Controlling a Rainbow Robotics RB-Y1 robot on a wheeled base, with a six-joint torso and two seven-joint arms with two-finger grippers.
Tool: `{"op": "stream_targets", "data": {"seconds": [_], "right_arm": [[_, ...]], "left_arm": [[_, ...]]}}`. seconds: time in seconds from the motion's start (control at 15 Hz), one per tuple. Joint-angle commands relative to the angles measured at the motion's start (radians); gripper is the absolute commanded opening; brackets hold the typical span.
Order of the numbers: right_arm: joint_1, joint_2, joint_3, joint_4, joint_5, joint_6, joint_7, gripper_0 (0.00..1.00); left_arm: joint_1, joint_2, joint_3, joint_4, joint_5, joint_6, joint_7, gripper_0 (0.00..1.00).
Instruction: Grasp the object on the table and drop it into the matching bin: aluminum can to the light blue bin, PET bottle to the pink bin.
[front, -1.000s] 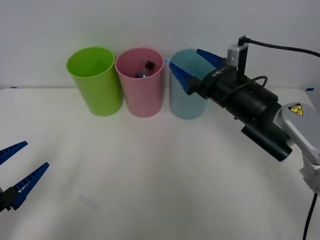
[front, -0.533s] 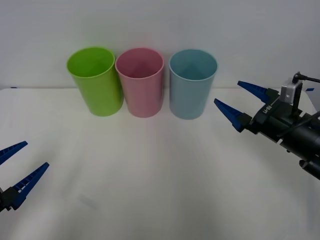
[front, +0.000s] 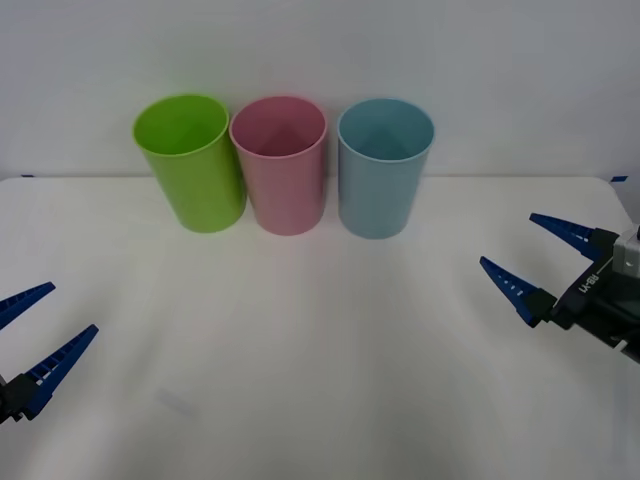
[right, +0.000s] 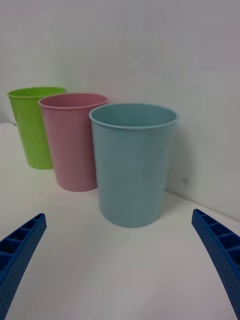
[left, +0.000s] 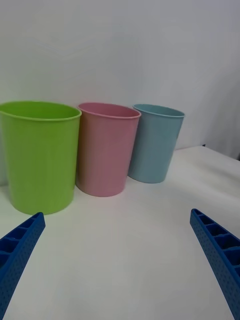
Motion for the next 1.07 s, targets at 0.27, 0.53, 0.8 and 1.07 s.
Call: {"op": "stream_targets", "data": {"seconds": [0.27, 0.53, 0.8, 1.07], "right_arm": [[0.116, 0.000, -0.061, 0.000, -0.025, -0.112, 0.066, 1.00], [0.174, 0.000, -0.089, 0.000, -0.030, -0.224, 0.066, 1.00], [0.212, 0.000, -0.091, 0.000, -0.033, -0.256, 0.068, 1.00], [0.242, 0.009, -0.089, -0.001, -0.028, -0.273, 0.069, 1.00]], "left_arm": [[0.000, 0.000, 0.000, 0.000, 0.000, 0.000, 0.000, 1.00], [0.000, 0.000, 0.000, 0.000, 0.000, 0.000, 0.000, 1.00], [0.000, 0.000, 0.000, 0.000, 0.000, 0.000, 0.000, 1.00], [0.000, 0.000, 0.000, 0.000, 0.000, 0.000, 0.000, 1.00]]}}
